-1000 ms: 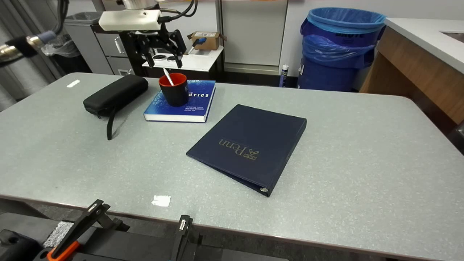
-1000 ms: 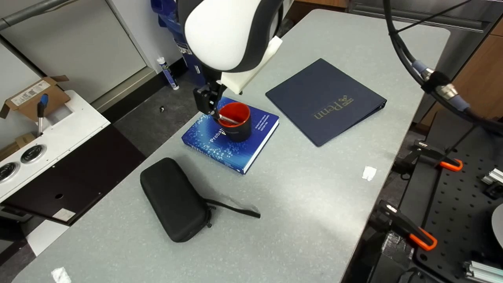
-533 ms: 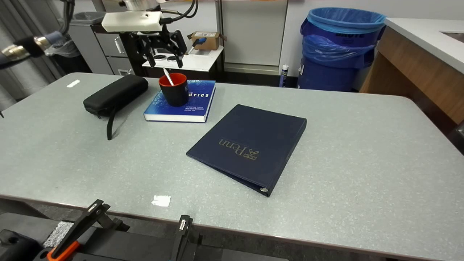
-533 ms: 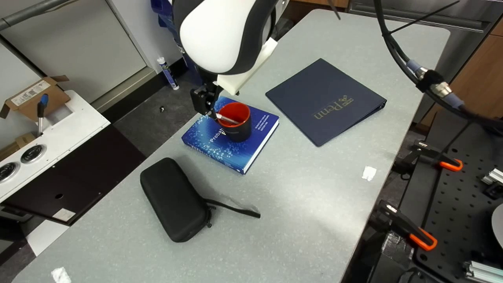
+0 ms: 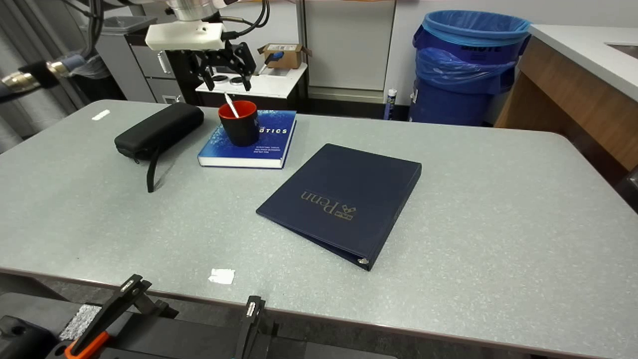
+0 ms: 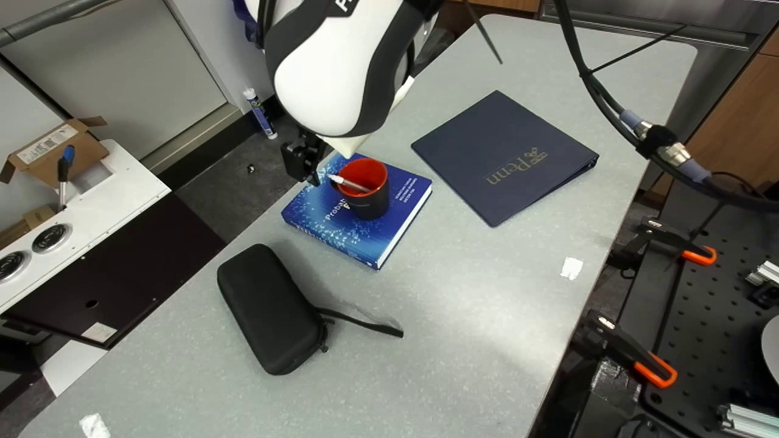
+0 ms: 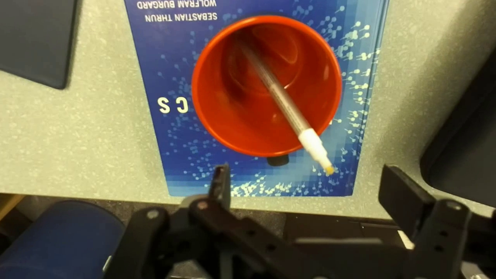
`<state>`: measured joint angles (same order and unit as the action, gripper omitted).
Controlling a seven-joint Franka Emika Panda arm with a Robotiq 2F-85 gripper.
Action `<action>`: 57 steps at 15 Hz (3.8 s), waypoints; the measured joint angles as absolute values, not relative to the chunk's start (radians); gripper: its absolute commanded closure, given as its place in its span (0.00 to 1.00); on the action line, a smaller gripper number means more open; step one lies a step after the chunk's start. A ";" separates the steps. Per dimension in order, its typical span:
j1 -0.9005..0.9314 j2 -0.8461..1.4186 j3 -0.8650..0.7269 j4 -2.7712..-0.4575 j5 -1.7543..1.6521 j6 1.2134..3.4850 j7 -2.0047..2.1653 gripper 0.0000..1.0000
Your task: Remove the pen from the mug and put it on the table
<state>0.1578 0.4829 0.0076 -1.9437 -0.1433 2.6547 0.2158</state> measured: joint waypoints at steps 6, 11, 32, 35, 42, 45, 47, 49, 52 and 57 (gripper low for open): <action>0.176 0.514 0.006 -1.917 -0.143 2.655 0.196 0.42; 0.176 0.515 0.006 -1.915 -0.143 2.655 0.171 0.81; 0.159 0.215 0.031 -2.072 -0.116 2.631 0.043 1.00; 0.161 0.202 0.077 -2.140 -0.120 2.586 -0.013 1.00; 0.170 0.313 0.105 -2.205 -0.169 2.500 -0.059 0.99; 0.170 0.340 0.100 -2.206 -0.196 2.486 -0.065 0.99; 0.170 0.340 0.099 -2.206 -0.196 2.485 -0.071 0.99; 0.170 0.340 0.099 -2.206 -0.196 2.485 -0.072 1.00; 0.170 0.347 0.103 -2.208 -0.196 2.486 -0.072 1.00; 0.190 0.418 0.119 -2.210 -0.196 2.499 -0.066 1.00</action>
<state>0.1897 0.4183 0.1189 -2.2103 -0.1957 2.4986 -0.0664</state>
